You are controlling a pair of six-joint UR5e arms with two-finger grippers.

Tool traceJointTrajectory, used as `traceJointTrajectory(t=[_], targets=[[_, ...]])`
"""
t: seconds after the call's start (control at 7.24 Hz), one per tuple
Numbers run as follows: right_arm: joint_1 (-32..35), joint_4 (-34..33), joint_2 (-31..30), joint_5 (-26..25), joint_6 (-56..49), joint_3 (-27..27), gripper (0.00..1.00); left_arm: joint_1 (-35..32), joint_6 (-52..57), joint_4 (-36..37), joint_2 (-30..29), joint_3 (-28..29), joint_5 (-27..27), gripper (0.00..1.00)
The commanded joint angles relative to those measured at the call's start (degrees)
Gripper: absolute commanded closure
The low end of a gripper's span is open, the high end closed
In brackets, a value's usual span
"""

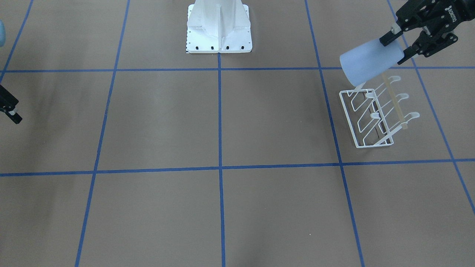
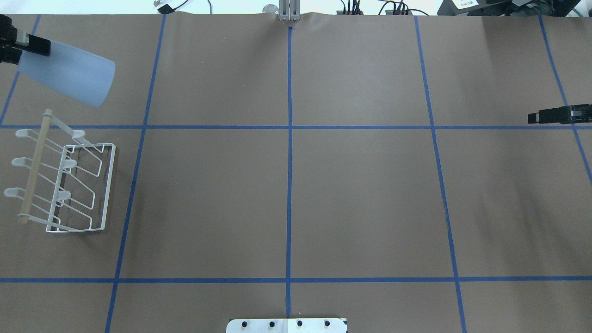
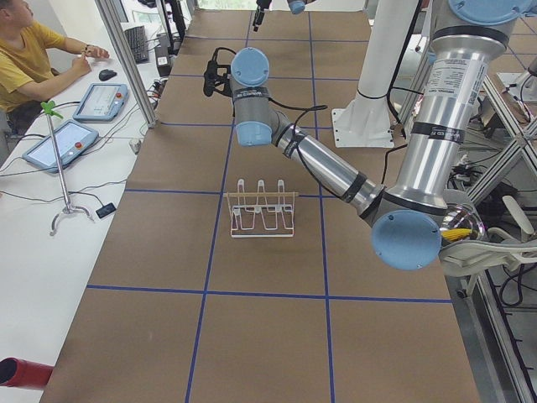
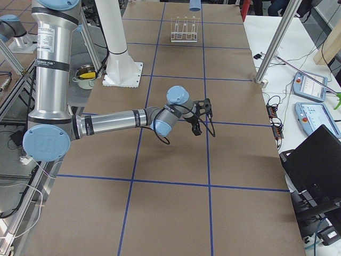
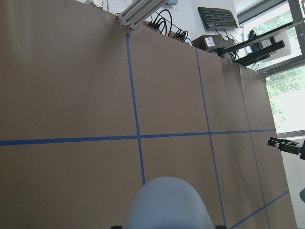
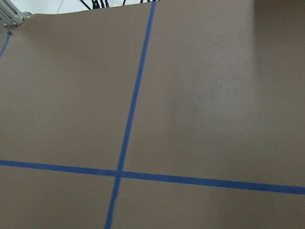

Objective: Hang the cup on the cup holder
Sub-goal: 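Carry the cup with the left gripper above the rack while the right arm withdraws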

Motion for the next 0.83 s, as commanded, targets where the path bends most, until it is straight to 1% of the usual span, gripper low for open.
traceJointTrajectory(t=[0.0,0.14,0.28,0.41,0.55,0.69], targets=[[0.8,-0.4,-1.0,0.4,-1.8,0.0,0.0,-0.1,15.7,7.8,0.5,-0.2,5.7,1.0],[1.1,-0.4,-1.0,1.7,-1.8,-0.2,0.0,-0.1,21.9,11.7,0.6,-0.5,8.7,1.0],[3.8,-2.0,-1.0,6.7,-2.0,-0.5,0.0,0.0,29.6,17.3,0.9,-0.8,11.3,1.0],[5.5,-5.2,-1.3,10.0,-4.0,-0.3,0.0,0.5,37.2,26.3,1.0,-2.9,13.7,1.0],[5.7,-7.1,-2.4,10.2,-5.5,-0.4,0.0,1.0,43.4,38.3,0.8,-7.1,15.5,1.0],[7.0,-11.7,-3.3,9.9,-11.4,-0.5,0.0,2.3,47.5,49.7,0.8,-12.2,19.5,1.0]])
